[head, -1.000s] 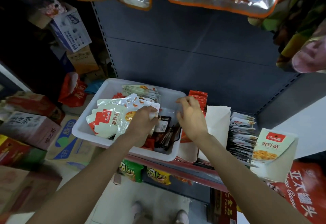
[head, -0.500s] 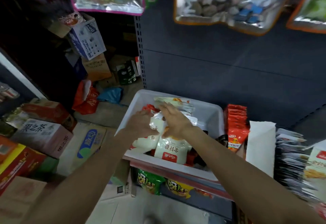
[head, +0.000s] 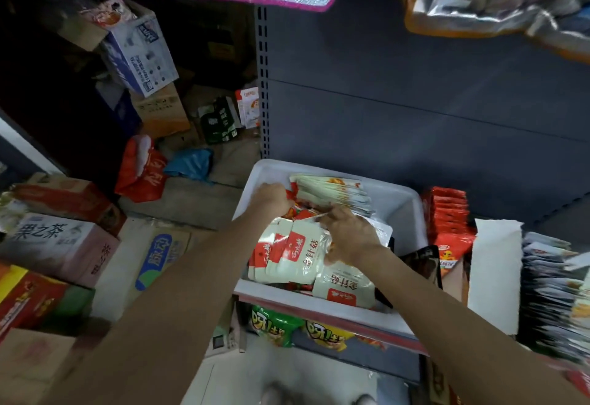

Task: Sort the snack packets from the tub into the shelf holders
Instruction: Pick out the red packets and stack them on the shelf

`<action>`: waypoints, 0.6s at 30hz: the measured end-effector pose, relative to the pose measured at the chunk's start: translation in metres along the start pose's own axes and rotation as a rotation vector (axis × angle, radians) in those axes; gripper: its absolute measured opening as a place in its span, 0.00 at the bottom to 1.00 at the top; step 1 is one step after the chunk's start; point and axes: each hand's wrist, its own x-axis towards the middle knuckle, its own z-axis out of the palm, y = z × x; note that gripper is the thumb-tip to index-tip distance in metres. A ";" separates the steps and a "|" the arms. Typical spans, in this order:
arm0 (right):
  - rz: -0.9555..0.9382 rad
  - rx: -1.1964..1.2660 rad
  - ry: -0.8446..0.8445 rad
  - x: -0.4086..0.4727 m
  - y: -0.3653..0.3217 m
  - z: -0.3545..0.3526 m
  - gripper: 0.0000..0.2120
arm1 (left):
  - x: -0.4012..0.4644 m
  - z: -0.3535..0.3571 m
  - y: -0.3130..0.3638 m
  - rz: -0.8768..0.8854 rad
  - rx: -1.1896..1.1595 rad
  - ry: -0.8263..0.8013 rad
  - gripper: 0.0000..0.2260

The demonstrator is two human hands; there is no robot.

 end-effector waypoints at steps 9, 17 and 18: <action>0.015 -0.015 -0.012 0.002 -0.003 0.001 0.41 | -0.004 0.008 0.003 -0.143 -0.205 0.135 0.15; -0.082 0.408 -0.006 0.005 0.009 0.002 0.40 | -0.056 0.007 -0.008 0.208 -0.252 0.432 0.09; -0.068 0.615 0.045 0.002 0.009 -0.004 0.37 | -0.062 0.007 -0.005 0.265 -0.217 0.442 0.09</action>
